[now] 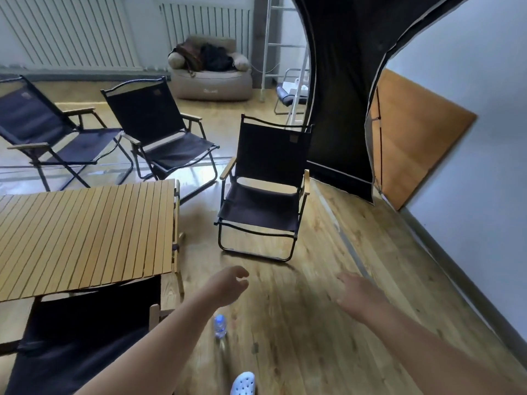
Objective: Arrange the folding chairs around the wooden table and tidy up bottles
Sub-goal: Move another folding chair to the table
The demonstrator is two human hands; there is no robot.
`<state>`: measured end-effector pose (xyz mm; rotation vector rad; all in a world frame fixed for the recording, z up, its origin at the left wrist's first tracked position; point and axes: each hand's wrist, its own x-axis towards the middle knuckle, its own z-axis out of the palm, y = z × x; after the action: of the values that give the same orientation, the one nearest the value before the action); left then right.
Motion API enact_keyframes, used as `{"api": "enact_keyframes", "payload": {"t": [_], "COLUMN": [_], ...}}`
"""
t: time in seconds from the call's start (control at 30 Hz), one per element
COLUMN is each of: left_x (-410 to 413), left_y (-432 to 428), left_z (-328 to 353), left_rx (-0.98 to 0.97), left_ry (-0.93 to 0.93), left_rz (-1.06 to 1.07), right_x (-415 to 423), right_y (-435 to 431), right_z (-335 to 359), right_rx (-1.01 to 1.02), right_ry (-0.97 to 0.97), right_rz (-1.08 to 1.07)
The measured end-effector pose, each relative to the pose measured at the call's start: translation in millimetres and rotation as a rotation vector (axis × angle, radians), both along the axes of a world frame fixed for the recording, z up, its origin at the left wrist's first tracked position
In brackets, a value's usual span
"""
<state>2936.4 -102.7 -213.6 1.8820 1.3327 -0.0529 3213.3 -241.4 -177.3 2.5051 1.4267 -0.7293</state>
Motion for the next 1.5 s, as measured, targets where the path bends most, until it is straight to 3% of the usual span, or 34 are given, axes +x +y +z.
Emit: {"api": "enact_keyframes", "payload": {"t": [0.5,0.7,0.93,1.23,1.5], "left_x": [204,311,401,444,491], "left_y": [183,235,270,350,473], "left_z": [21,19,29,5,-3], "left_rx": [0.003,-0.097,-0.043,-0.076,-0.13], "left_ry": [-0.01,-0.018,-0.055,-0.119,-0.189], "left_rz": [-0.035,0.115,0.134,0.364,0.491], "right_x": [192,306,412,466,506], "right_y": [146,210,298,423,573], "right_z": [-16,-21,-10,-8,-7], "right_rx": [0.074,0.067,0.087,0.14,0.111], "right_ry": [0.069,0.069,0.067,0.015,-0.038], "right_rz": [-0.167,-0.109,0.057,0.244,0.354]}}
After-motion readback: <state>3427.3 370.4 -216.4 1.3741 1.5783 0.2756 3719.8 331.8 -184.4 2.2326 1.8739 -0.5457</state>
